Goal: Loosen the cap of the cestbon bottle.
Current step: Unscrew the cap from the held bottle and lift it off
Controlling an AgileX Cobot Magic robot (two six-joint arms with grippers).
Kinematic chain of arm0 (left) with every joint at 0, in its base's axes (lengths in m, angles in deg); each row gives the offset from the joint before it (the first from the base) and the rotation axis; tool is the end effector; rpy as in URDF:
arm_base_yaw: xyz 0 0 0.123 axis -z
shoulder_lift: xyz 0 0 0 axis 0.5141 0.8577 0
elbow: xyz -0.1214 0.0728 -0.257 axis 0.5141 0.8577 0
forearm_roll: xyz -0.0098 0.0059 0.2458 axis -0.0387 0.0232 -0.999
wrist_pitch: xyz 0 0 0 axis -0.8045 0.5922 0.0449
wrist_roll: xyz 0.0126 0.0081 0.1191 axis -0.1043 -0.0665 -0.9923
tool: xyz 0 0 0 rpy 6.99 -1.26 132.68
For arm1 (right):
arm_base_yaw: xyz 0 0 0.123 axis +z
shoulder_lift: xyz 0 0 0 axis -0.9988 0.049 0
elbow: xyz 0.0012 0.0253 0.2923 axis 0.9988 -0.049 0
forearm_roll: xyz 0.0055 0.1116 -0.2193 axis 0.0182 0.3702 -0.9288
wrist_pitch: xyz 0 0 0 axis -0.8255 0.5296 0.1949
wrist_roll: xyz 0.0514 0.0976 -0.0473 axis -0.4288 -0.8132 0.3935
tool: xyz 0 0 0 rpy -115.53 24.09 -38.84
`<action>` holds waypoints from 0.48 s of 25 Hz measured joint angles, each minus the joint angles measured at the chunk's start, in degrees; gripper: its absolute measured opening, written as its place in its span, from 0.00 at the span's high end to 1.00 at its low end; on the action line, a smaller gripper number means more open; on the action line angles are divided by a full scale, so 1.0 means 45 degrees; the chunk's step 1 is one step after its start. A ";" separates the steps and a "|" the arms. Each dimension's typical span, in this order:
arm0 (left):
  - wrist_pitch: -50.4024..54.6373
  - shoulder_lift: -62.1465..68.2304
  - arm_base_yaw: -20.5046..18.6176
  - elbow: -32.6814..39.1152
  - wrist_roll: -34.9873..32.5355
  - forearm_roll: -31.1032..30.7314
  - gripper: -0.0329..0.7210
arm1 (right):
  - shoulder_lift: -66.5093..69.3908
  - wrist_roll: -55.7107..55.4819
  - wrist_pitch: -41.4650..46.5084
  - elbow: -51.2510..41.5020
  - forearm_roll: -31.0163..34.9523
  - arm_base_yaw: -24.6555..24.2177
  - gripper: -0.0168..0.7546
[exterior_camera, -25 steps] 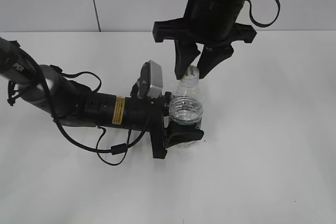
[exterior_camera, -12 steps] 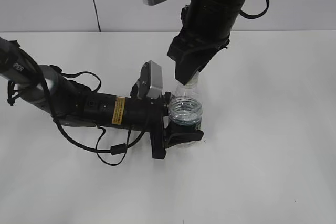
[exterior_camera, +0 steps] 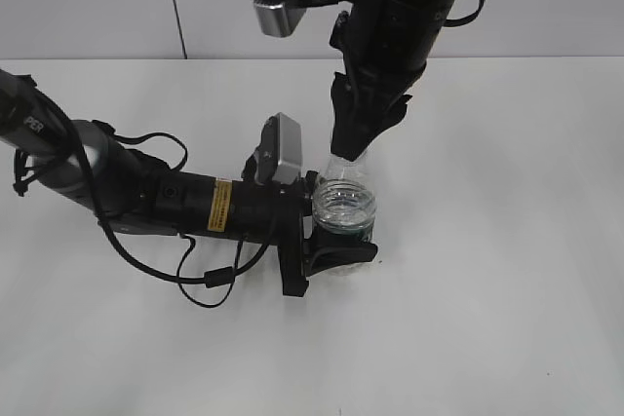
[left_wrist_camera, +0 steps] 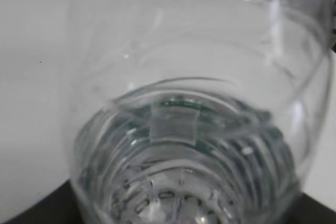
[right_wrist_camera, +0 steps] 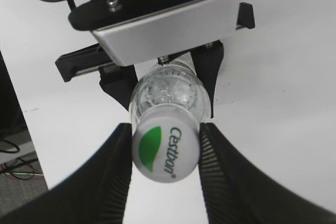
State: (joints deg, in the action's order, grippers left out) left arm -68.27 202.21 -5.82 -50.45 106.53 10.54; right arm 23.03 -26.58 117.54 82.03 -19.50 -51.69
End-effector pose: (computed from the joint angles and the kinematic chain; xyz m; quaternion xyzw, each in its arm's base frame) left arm 0.3239 -0.2641 0.0578 0.5598 0.5886 -0.4128 0.4119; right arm 0.3166 0.2553 0.2496 -0.6476 0.7492 0.0910 0.1054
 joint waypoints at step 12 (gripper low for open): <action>-0.0023 0.0000 0.0000 0.0000 0.0000 -0.0044 0.42 | 0.0000 0.6592 0.0009 0.0021 0.0000 0.0000 0.60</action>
State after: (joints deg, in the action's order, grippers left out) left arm -68.37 202.21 -5.82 -50.45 106.53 10.35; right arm 23.03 3.08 117.58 82.12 -19.50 -51.69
